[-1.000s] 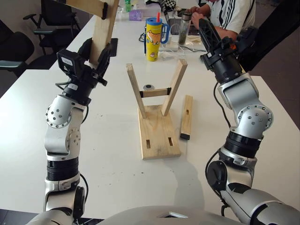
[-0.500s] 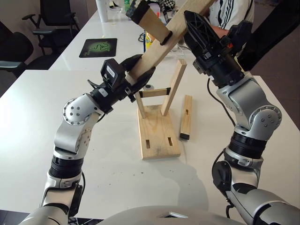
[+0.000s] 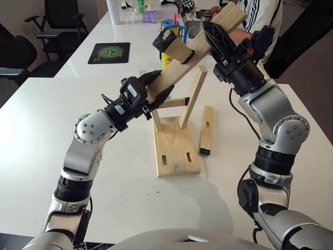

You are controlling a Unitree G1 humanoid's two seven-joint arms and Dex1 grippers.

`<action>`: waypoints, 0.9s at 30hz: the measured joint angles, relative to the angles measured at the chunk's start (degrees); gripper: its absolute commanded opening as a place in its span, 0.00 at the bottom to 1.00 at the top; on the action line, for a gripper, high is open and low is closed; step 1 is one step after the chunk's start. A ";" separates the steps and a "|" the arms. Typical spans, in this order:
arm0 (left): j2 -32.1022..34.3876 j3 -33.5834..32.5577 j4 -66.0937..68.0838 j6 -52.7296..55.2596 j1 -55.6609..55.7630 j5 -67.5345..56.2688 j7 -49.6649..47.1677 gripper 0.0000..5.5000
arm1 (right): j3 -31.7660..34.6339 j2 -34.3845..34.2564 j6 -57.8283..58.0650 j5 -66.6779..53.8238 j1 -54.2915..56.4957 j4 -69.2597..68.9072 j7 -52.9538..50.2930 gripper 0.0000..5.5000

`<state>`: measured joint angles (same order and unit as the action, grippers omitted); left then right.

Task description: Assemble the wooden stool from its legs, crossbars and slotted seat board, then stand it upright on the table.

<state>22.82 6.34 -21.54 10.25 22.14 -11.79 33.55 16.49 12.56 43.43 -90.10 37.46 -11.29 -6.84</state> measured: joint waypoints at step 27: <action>11.76 16.67 3.60 13.55 -17.15 0.56 14.42 0.56 | 3.10 6.16 0.70 10.94 -13.17 3.65 3.78 0.19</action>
<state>34.57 23.01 -17.94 23.81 4.99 -11.23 47.97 19.59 18.71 44.12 -79.17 24.29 -7.64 -3.06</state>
